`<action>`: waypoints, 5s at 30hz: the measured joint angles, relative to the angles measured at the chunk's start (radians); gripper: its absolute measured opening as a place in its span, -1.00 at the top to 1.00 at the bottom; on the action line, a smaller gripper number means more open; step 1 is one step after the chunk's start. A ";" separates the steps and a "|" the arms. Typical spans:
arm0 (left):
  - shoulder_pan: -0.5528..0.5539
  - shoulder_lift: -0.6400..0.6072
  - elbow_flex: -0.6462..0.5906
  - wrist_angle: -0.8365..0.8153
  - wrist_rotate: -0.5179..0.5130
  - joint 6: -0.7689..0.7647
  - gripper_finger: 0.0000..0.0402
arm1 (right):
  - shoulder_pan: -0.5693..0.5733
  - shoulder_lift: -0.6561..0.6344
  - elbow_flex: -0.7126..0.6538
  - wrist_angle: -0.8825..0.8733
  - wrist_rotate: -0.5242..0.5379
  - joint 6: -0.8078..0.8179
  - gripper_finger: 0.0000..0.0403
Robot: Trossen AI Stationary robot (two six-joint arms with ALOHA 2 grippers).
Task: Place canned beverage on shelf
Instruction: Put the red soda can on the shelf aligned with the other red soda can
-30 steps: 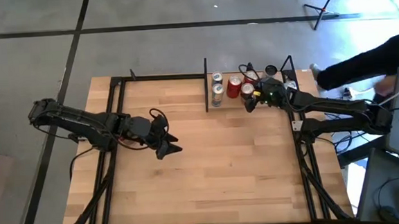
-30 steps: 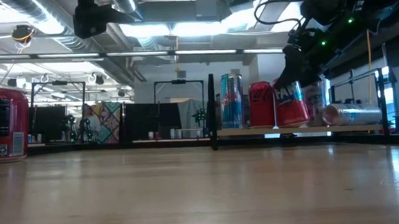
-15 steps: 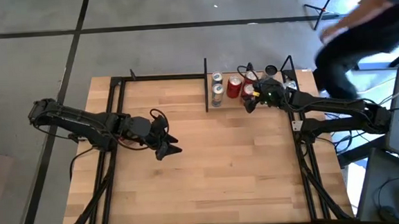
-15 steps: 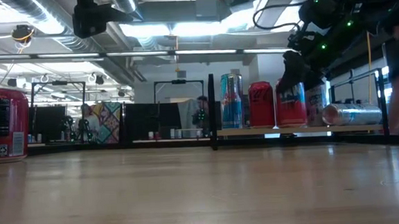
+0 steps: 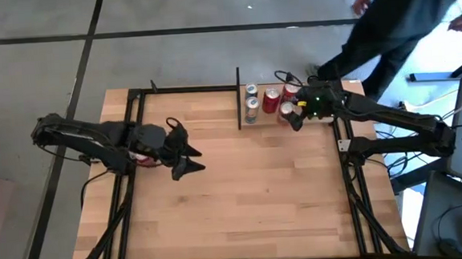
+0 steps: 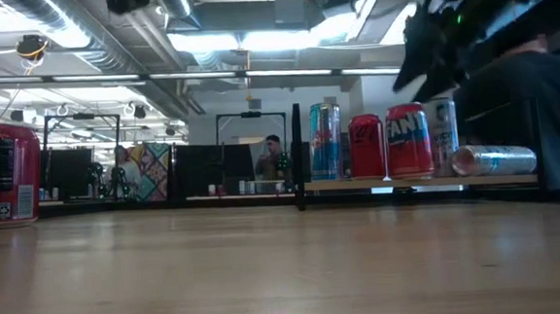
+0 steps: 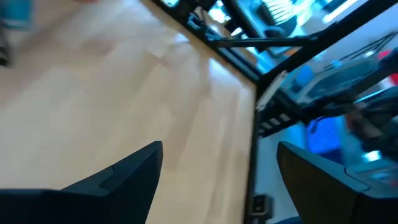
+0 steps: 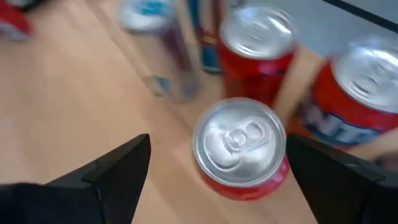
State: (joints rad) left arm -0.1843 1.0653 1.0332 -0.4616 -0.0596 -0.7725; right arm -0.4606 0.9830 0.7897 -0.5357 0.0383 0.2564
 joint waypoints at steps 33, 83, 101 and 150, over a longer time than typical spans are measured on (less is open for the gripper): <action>0.006 0.170 0.312 -0.523 -0.031 0.237 -0.97 | 0.744 0.031 0.000 -0.310 0.074 0.316 -0.78; 0.157 1.000 0.312 0.527 0.103 0.644 -0.97 | 0.628 0.100 -0.230 -0.032 0.113 1.001 -0.78; 0.159 1.069 0.312 0.637 0.104 0.717 -0.97 | 0.610 0.399 -0.231 0.299 0.158 1.122 -0.78; -0.048 0.241 -0.159 0.215 -0.028 0.494 -0.97 | 0.611 0.787 0.145 -0.501 -1.035 0.793 -0.34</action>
State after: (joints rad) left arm -0.2322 1.3060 0.8742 -0.2467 -0.0875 -0.2783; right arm 0.1503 1.7704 0.9348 -1.0364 -0.9970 1.0497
